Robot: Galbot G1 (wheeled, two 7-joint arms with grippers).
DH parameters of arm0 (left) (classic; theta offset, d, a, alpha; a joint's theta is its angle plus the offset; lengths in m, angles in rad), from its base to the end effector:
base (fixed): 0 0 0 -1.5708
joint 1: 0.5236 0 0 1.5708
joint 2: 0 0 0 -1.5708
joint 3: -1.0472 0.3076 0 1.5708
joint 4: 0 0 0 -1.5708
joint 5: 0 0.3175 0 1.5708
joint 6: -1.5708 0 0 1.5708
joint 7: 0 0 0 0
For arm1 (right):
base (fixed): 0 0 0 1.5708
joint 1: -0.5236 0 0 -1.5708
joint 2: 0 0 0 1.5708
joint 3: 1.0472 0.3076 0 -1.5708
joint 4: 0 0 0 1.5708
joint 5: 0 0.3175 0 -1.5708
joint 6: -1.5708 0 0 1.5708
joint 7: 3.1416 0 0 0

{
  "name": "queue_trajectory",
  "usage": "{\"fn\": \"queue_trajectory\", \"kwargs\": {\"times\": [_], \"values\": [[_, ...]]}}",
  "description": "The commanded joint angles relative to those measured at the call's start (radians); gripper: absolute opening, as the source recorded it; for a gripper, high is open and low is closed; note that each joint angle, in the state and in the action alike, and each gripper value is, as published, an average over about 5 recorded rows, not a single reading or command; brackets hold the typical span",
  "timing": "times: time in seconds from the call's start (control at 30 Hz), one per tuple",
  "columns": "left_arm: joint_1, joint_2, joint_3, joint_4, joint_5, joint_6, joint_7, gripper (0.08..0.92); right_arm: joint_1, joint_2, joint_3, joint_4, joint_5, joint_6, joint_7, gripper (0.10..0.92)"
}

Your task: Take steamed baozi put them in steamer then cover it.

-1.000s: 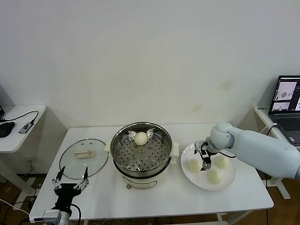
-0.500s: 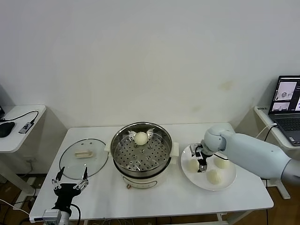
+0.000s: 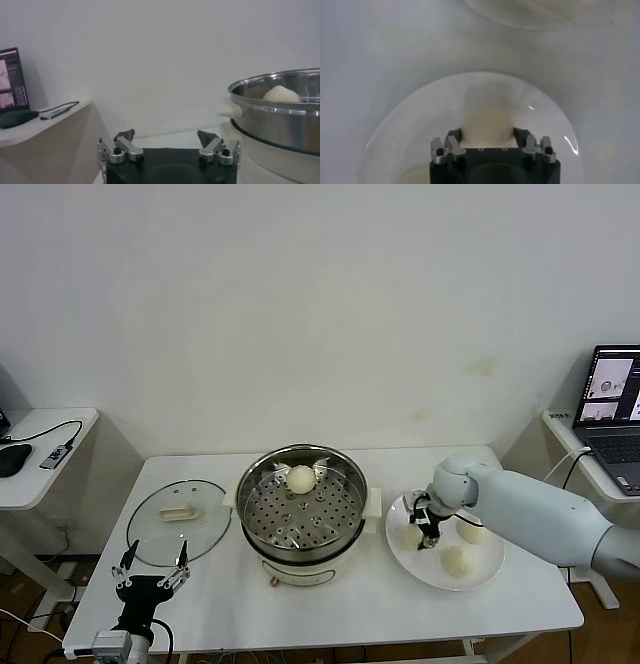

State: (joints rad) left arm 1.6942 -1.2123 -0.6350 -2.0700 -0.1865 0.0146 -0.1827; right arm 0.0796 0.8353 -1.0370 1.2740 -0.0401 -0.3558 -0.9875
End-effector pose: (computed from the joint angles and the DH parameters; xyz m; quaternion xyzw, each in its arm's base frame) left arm 0.1398 0.0836 -0.2746 0.0469 -0.9923 -0.0939 0.0660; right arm 0.4534 -0.0436 -0.2123 0.5146 -0.5098 0.5643 0.3961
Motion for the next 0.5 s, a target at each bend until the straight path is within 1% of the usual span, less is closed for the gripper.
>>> {"fn": "queue_trajectory", "kwargs": {"times": [0.03, 0.27, 0.5], "values": [[0.0, 0.0, 0.0, -0.002, 0.001, 0.0, 0.0, 0.823, 0.089, -0.019, -0.029, 0.046, 0.043, -0.009, -0.012, 0.578], [0.003, 0.002, -0.002, -0.013, 0.001, 0.002, 0.0, 0.823, 0.348, -0.084, -0.14, 0.146, 0.182, -0.035, -0.047, 0.569], [0.006, 0.013, -0.002, -0.023, -0.001, 0.002, 0.0, 0.823, 0.634, -0.035, -0.259, 0.177, 0.337, -0.06, -0.052, 0.568]]}}
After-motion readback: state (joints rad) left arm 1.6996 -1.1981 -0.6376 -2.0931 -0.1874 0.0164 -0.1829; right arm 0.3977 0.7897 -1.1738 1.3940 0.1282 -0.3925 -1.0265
